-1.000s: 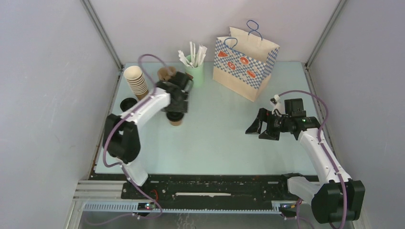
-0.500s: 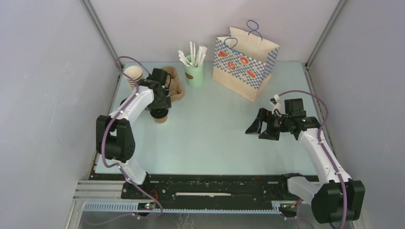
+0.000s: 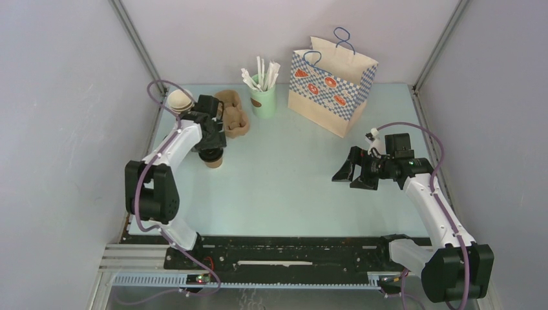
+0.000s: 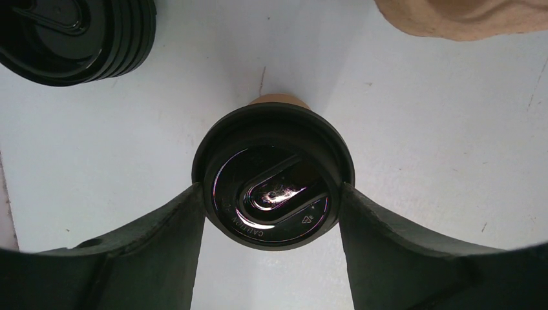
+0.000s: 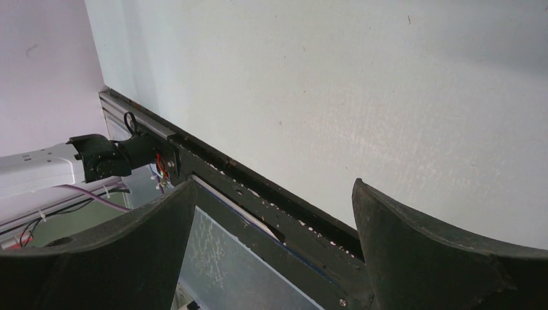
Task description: Pack the takeout coffee
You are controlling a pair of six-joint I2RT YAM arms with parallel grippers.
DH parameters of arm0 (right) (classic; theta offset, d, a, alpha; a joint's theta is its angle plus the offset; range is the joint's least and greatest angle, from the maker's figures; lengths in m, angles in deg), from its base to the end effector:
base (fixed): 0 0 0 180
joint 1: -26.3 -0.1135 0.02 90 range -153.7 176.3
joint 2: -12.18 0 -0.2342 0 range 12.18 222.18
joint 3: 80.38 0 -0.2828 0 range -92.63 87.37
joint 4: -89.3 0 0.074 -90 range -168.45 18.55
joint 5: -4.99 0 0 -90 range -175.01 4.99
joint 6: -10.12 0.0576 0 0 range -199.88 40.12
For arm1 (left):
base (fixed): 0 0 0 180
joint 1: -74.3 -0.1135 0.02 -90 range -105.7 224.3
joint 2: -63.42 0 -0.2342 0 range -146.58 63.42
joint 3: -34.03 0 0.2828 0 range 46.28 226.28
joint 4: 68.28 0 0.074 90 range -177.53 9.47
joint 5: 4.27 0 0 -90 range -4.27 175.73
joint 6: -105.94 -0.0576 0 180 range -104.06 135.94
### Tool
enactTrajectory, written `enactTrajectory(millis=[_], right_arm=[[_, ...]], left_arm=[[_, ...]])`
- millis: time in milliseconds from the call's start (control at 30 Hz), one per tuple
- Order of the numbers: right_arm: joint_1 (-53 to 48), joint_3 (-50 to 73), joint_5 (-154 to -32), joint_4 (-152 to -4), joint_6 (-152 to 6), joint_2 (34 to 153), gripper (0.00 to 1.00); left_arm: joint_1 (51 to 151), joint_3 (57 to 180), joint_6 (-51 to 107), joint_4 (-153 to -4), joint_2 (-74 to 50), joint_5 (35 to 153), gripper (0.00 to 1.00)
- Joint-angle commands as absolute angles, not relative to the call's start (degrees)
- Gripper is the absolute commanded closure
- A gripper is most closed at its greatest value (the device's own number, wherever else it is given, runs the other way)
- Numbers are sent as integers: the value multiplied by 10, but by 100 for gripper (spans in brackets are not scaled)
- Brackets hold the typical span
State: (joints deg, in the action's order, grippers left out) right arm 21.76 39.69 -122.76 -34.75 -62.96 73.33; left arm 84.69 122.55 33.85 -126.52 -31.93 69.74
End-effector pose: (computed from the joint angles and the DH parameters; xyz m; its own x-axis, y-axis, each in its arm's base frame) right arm 0.2510 0.0553 0.2122 -0.9159 0.1581 -0.3690 -0.1326 0.7483 0.6500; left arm 0.3738 -0.0524 0.1957 -0.8669 -0.1416 -0.4779 -0.2180 0.9699 0.1081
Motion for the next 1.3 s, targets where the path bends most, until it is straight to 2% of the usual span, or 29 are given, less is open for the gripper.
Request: enactTrajectory(millis=[0,167,300,400,533,633,933,1033,1133,1267], right_arm=[[213,392,-1230,-347,-638,723,2],[203,392,-1224,-348,-636,724,2],[197,392,-1221,-348,-635,725,2],[195,392,-1219,-347,-634,722,2],[194,392,-1218,-347,-635,721,2],[194,392,-1217,-347,-635,723,1],[191,392,-1217,-346,-635,726,2],[190,392,-1216,-346,-634,726,2],[190,392,-1217,-347,-634,729,2],[190,392,-1218,-347,-634,732,2]], left_arm=[[812,1197,317,-1269,-286,687,27],[800,1186,308,-1271,-276,687,26],[794,1182,306,-1274,-267,686,14],[794,1192,305,-1280,-259,683,10],[795,1225,319,-1292,-236,667,6],[795,1230,346,-1246,-207,687,5],[795,1307,417,-1215,-275,772,12],[795,1313,441,-1179,-294,830,20],[795,1319,480,-1145,-314,867,32],[796,1306,530,-1091,-332,861,37]])
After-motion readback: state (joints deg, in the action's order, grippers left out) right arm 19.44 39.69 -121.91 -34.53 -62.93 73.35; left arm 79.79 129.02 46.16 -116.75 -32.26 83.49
